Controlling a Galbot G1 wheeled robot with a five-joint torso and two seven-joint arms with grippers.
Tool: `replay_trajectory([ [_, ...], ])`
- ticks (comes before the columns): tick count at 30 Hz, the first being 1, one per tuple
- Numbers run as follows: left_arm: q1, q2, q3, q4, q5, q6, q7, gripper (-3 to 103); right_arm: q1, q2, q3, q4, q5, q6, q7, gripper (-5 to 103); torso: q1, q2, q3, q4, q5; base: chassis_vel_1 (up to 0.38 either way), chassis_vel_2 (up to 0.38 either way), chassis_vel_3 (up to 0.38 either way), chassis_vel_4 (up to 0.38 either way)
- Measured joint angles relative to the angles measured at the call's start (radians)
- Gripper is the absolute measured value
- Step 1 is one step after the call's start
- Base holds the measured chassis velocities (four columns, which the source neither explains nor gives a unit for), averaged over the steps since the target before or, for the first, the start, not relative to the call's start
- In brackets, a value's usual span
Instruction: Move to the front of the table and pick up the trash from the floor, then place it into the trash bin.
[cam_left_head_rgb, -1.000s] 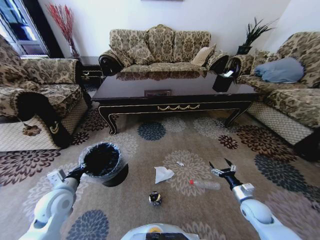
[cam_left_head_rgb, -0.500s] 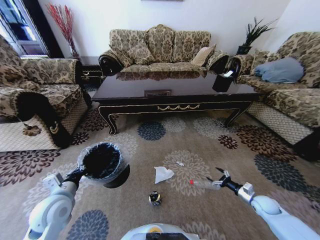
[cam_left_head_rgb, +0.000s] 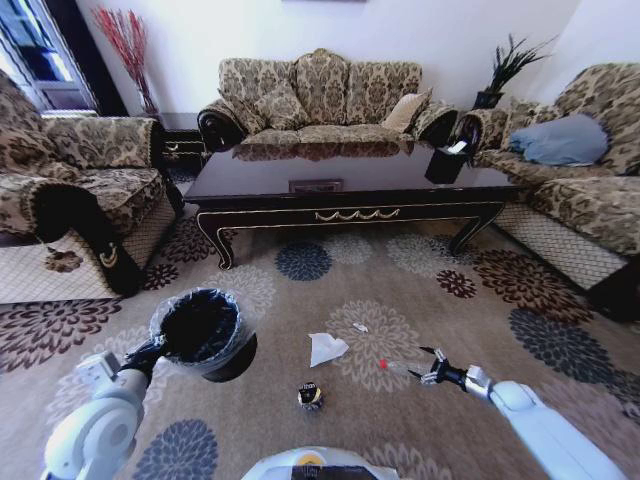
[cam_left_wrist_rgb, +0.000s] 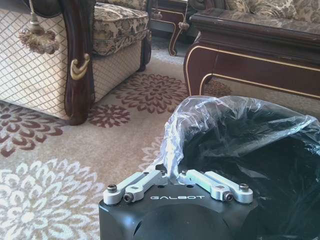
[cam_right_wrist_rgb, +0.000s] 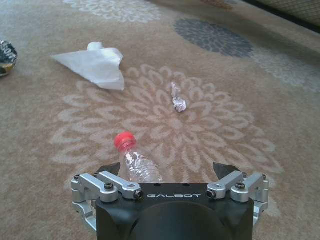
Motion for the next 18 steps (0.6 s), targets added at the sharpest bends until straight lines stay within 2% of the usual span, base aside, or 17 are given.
replay_trajectory([
  [2, 0.007, -0.005, -0.004, -0.005, 0.0, 0.001, -0.001, 4, 0.029, 0.015, -0.007, -0.048, -0.035, 0.011, -0.015, 100, 0.0, 0.0, 0.0, 0.0001, -0.0001, 0.0, 0.0, 0.0, 0.0],
  [10, 0.012, -0.006, -0.006, -0.01, -0.001, 0.003, -0.002, 4, 0.048, 0.022, -0.003, -0.099, -0.072, 0.018, -0.043, 100, 0.0, 0.0, 0.0, -0.0002, -0.0002, 0.0, 0.0, 0.0, 0.0],
  [18, 0.013, -0.005, 0.0, -0.009, 0.001, 0.004, -0.003, 4, 0.046, 0.042, -0.012, -0.105, -0.105, 0.021, 0.048, 100, 0.0, 0.0, 0.0, -0.0001, 0.0, 0.0, 0.0, 0.0, 0.0],
])
